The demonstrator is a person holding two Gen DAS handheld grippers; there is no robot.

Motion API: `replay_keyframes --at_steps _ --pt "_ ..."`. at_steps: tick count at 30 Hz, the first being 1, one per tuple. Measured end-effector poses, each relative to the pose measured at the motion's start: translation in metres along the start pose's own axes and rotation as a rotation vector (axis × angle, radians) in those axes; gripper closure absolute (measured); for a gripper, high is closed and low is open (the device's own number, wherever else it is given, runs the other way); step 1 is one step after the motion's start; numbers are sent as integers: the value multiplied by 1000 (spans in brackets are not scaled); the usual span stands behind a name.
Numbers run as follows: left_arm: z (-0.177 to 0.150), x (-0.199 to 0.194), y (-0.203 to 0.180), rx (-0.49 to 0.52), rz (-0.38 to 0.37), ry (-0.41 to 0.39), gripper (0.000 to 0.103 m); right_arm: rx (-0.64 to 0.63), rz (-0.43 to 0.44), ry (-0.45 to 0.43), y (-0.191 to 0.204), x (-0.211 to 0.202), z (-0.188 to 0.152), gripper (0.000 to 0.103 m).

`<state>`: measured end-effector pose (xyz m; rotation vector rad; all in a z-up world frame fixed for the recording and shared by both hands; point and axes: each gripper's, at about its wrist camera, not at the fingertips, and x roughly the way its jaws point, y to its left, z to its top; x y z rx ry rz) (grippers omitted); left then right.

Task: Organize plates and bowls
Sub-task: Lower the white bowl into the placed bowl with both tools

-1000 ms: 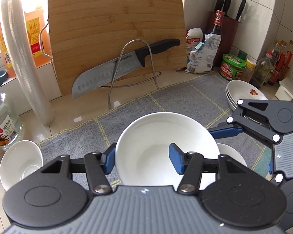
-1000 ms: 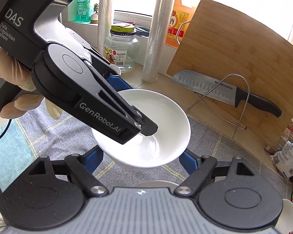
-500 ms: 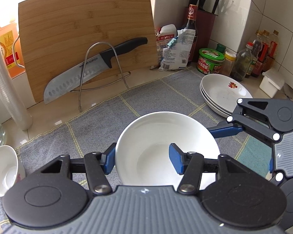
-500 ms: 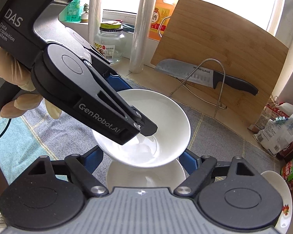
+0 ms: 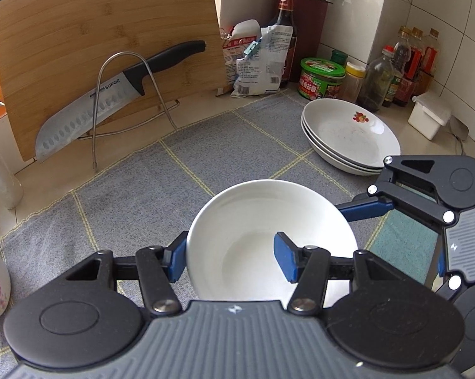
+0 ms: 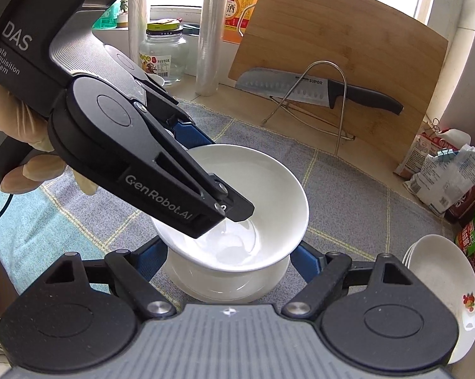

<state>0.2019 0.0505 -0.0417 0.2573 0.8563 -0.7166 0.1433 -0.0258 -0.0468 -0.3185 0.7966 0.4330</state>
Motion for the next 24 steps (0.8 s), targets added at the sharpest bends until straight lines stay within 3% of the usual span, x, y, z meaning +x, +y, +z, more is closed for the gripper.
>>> replay_keyframes --at_steps 24 --pt "-4 13 -3 9 -11 27 47 35 27 31 -6 10 -8 15"
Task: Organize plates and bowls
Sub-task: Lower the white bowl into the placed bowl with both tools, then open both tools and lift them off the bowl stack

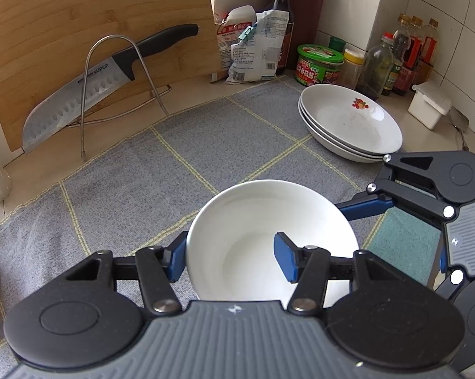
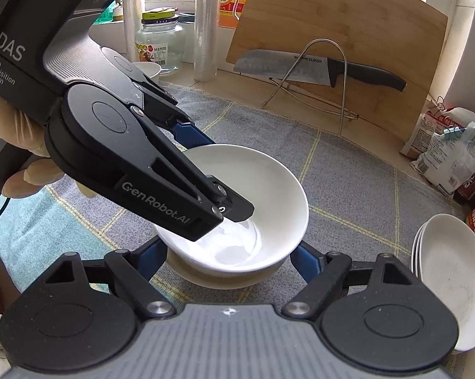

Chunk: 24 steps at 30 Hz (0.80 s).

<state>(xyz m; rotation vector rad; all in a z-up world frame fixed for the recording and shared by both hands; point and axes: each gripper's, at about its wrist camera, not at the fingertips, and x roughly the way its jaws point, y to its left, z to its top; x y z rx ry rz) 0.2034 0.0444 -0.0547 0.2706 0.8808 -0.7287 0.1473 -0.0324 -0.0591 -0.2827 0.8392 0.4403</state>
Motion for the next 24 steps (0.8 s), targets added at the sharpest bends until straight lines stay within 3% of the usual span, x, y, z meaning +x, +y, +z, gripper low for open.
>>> replay_keyframes --at_steps 4,6,15,24 --pt "-1 1 -1 11 0 1 41 13 9 1 -2 1 0 12" --pt "-1 0 -3 24 12 -5 38 0 -5 -11 0 0 -1 0" --pt "-3 -21 8 -8 44 -60 27 -18 -5 -40 5 -10 -1 0" --pt "-18 -47 29 -107 71 -109 25 -16 7 -91 16 -24 3 0"
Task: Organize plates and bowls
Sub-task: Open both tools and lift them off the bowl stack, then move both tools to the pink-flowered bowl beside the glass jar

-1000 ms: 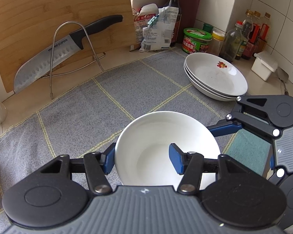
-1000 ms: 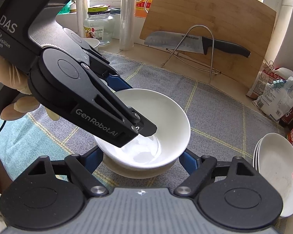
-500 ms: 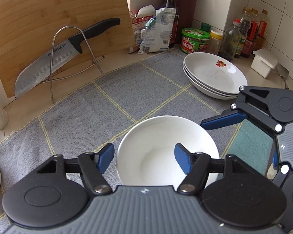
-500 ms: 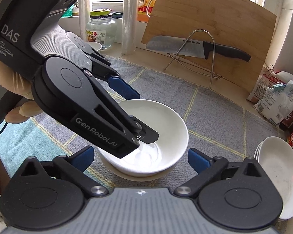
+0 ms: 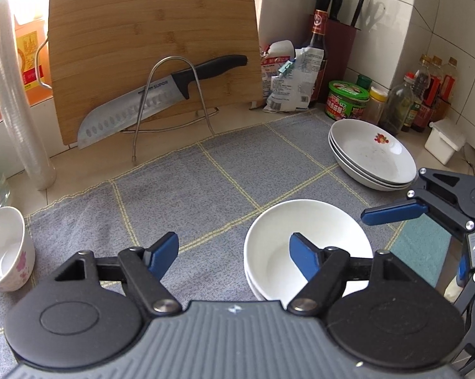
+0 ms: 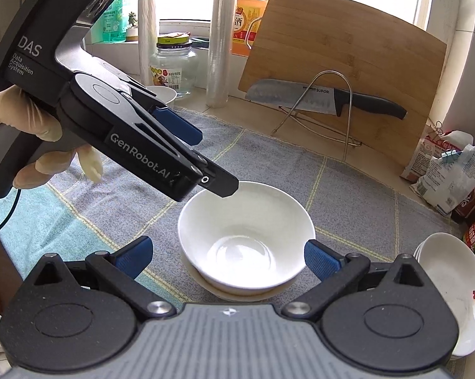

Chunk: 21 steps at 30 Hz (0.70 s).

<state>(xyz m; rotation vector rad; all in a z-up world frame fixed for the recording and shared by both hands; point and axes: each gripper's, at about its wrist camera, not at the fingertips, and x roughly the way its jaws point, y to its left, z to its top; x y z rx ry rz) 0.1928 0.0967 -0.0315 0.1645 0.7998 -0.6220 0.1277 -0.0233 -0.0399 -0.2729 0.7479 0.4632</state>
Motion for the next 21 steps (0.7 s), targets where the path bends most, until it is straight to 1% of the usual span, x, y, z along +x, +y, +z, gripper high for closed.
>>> replay_keyframes --at_steps 3,7,9,12,15,17,21 --pt "-6 -7 4 -4 3 -15 22 22 5 17 5 2 -5 0" --pt "-14 -14 13 -15 -15 -12 22 29 -49 25 12 3 -7 0" --pt "-18 -19 15 -15 -5 -21 22 48 -48 26 13 2 -5 0" --pt "-22 -26 21 -40 10 -31 18 45 -52 22 14 1 -2 0" --pt "-26 -34 24 -74 50 -53 17 34 -23 9 13 0 2 0" --pt "-29 -40 25 -101 94 -63 17 13 9 0 12 1 5 0" --pt "-35 -48 32 -195 149 -54 15 -24 63 -8 9 6 12 0"
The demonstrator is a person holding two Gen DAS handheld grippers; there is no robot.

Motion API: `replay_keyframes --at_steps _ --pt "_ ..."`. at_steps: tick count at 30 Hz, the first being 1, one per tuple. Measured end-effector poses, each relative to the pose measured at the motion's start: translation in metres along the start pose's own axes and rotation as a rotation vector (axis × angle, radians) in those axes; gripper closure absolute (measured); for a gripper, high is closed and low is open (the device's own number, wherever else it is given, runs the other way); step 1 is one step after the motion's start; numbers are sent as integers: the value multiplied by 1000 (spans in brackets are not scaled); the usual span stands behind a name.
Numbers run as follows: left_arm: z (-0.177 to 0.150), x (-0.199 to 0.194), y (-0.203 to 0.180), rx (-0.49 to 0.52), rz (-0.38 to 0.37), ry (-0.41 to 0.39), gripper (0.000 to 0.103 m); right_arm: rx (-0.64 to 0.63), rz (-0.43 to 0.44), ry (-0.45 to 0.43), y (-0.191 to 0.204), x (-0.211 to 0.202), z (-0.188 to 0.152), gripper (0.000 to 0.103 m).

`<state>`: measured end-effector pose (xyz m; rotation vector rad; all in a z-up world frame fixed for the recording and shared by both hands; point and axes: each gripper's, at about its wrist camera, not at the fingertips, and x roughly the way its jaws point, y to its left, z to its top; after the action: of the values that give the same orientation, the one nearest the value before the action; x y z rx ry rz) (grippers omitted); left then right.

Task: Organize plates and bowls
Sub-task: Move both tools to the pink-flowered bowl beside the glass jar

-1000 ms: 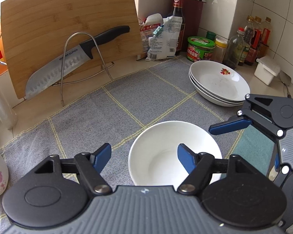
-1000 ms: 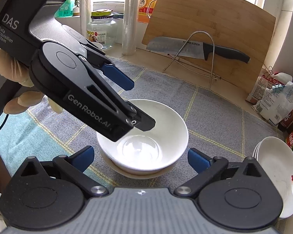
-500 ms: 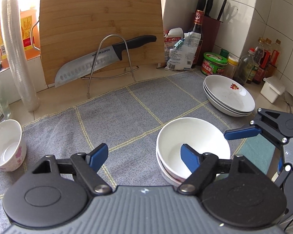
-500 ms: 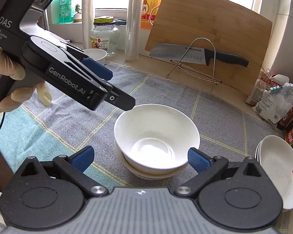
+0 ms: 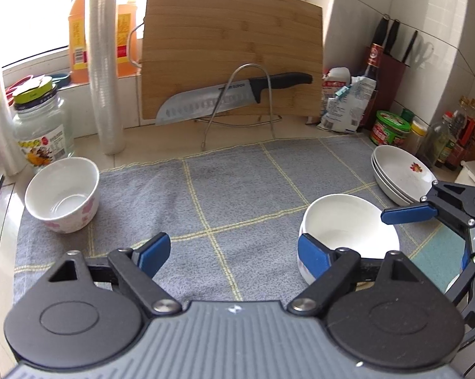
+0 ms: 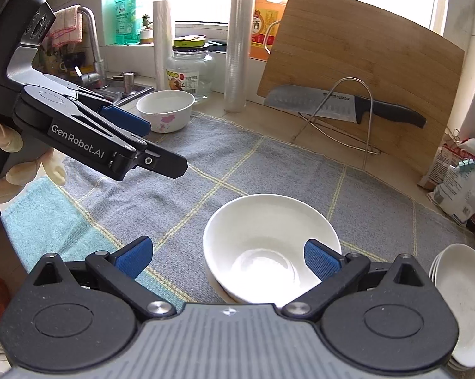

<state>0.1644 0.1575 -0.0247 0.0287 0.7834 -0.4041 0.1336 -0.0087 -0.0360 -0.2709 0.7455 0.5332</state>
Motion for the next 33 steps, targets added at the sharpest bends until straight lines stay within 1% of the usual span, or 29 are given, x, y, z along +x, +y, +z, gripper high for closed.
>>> replay_keyframes --at_steps 4,8,15,20,23,27,33 --pt "-4 -7 10 -27 57 1 15 -25 37 -7 0 6 12 0" --pt "-4 -7 30 -45 74 -5 15 -42 18 -1 11 16 27 0" --pt "8 0 80 -15 56 -6 15 -13 4 8 41 52 62 0" --pt "23 10 121 6 61 -3 15 17 -19 19 64 88 86 0" --pt "30 18 142 30 71 3 15 37 -16 14 75 108 99 0" --pt "38 29 163 52 78 12 15 18 -36 3 91 133 110 0" --pt "44 43 187 67 80 34 15 40 -7 21 104 165 119 0"
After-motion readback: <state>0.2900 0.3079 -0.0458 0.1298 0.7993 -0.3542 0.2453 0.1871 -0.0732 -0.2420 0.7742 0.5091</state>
